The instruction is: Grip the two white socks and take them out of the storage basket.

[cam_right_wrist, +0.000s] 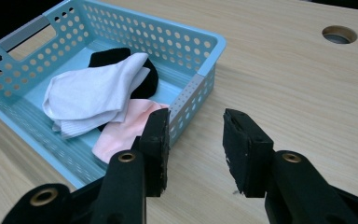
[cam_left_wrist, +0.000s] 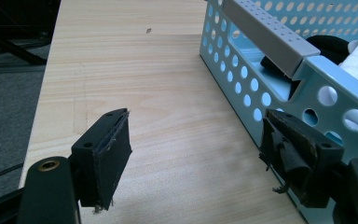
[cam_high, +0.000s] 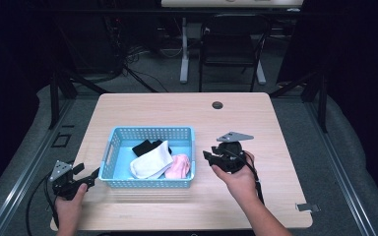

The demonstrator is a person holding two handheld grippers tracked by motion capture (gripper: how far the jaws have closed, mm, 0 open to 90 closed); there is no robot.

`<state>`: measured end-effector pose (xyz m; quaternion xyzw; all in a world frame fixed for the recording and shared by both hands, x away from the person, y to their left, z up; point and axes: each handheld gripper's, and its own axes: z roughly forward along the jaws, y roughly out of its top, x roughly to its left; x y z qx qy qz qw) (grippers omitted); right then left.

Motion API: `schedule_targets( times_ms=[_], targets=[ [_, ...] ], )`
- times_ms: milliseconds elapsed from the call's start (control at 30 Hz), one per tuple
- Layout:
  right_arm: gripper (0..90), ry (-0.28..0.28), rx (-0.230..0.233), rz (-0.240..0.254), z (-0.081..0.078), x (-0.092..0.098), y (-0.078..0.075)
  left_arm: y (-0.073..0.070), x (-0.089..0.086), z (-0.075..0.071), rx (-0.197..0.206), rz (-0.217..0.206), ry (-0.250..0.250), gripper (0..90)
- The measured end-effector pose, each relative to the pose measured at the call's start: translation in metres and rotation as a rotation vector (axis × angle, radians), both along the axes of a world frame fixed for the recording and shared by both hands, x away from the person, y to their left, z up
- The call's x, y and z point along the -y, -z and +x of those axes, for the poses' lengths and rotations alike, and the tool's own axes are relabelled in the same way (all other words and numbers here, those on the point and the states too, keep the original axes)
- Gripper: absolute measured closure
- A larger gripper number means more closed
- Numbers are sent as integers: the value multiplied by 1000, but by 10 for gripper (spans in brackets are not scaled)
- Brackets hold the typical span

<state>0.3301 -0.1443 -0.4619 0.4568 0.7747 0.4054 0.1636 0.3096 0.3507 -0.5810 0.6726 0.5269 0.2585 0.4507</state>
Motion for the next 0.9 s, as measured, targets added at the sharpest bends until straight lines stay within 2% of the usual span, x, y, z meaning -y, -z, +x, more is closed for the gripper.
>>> schedule_targets(
  times_ms=[67, 133, 367, 400, 467, 733, 900],
  targets=[
    [619, -4, -1, 0, 2, -3, -1, 0, 0, 0, 0, -1, 1, 242],
    [617, -24, -12, -28, 7, -14, -4, 0, 0, 0, -2, -2, 1, 242],
    [616, -61, -40, -38, 18, -35, -9, -1, -1, 0, -4, -2, 3, 242],
    [617, -74, -47, -51, 21, -43, -10, -1, -1, 0, -4, -3, 3, 242],
    [617, -83, -50, -63, 23, -46, -11, -1, -1, 0, -4, -3, 2, 241],
    [611, -109, -108, -54, 41, -75, -9, 0, -1, 0, -4, -6, 1, 241],
    [611, -122, -156, -79, 52, -89, -5, 0, -2, 0, -6, -7, 2, 241]
  ],
)
